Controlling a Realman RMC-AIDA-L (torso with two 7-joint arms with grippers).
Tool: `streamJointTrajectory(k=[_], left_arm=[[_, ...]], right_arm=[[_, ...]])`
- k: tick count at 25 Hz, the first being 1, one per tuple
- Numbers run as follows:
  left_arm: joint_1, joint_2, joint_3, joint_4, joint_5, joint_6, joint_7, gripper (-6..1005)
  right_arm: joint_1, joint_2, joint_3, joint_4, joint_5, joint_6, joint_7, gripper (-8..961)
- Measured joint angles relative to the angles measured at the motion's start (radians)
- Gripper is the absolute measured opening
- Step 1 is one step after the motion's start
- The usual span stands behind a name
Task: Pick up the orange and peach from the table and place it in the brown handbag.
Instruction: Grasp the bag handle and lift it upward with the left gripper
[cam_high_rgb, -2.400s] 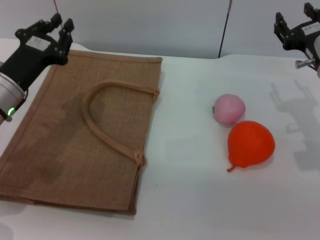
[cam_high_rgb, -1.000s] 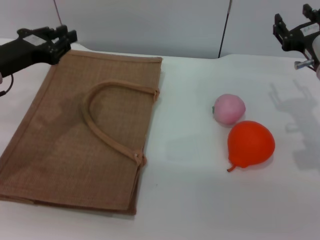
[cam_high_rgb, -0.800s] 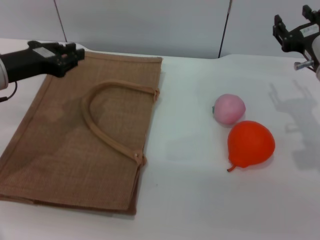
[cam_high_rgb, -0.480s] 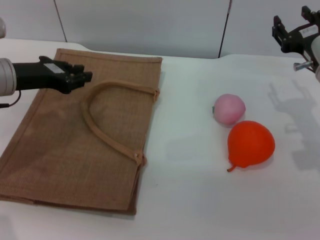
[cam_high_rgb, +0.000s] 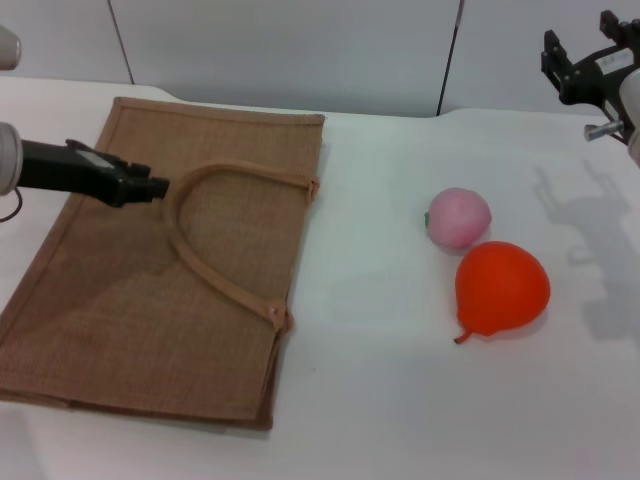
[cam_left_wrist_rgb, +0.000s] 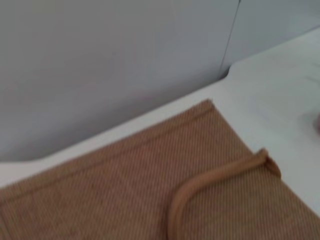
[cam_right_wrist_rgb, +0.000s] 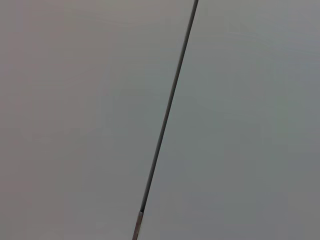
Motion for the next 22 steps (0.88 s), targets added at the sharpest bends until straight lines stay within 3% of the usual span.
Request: streamJointTrajectory(k=[11,22], left_arm=[[-0.047,0.007,0.003,-0.057,0.153,0.003,-0.05,378],[-0.053,0.007,-0.013,-0.065,0.152,0.036,-0.09,388]], right_arm=[[0.0,0.001,0.0,-0.007,0.0,0.0,0.0,643],[0.0,0.003,-0.001,-0.007,0.0,0.0,0.0,643]])
